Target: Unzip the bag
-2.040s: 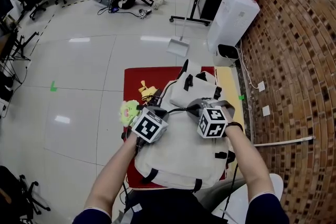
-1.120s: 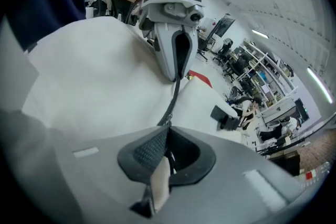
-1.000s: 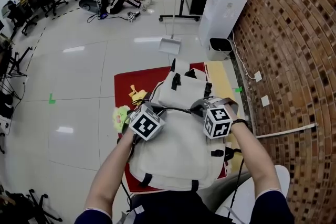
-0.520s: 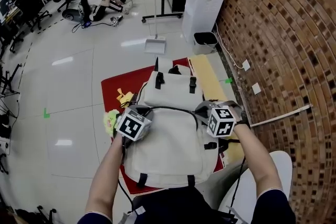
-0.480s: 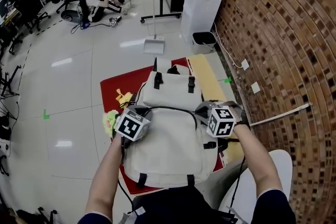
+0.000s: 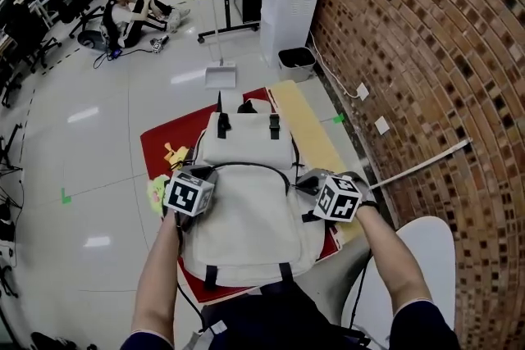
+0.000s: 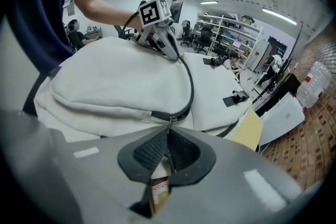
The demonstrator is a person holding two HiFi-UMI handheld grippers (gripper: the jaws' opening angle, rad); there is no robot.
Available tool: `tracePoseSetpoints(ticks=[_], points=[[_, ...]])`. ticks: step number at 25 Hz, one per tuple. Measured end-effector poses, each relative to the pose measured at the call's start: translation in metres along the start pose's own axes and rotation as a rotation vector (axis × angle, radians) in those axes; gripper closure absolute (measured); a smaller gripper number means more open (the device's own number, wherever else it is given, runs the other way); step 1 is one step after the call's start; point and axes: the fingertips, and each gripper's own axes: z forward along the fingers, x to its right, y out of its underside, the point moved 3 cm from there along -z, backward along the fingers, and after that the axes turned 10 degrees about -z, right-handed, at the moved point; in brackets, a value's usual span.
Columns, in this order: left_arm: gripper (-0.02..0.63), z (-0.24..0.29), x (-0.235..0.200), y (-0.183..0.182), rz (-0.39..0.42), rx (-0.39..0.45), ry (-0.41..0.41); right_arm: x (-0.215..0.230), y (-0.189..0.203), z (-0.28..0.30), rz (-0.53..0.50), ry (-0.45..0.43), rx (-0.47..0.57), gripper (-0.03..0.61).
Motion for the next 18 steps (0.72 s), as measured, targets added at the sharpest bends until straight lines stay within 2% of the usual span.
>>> tracePoseSetpoints(ticks=[4, 8, 9, 10, 11, 15, 18], points=[[0.566, 0.002, 0.0, 0.002, -0.02, 0.013, -0.011, -0.017, -0.003, -0.002, 0.06, -0.014, 0.011, 0.56], [0.537, -0.004, 0.002, -0.007, -0.014, 0.094, -0.01, -0.01, -0.004, -0.003, 0.157, 0.073, 0.003, 0.539], [0.518, -0.011, 0.002, -0.012, -0.014, 0.125, -0.007, -0.007, -0.006, -0.006, 0.196, 0.097, 0.015, 0.502], [0.48, -0.019, 0.004, -0.016, -0.014, 0.155, 0.0, -0.004, -0.008, -0.012, 0.239, 0.124, 0.035, 0.435], [0.474, -0.027, 0.007, -0.019, -0.012, 0.179, 0.012, -0.002, -0.011, -0.019, 0.283, 0.158, 0.059, 0.399], [0.475, -0.063, 0.022, -0.025, -0.008, 0.269, 0.065, 0.015, -0.041, -0.054, 0.387, 0.329, 0.198, 0.419], [0.481, -0.095, 0.039, -0.023, -0.026, 0.366, 0.096, 0.018, -0.079, -0.081, 0.466, 0.453, 0.341, 0.527]])
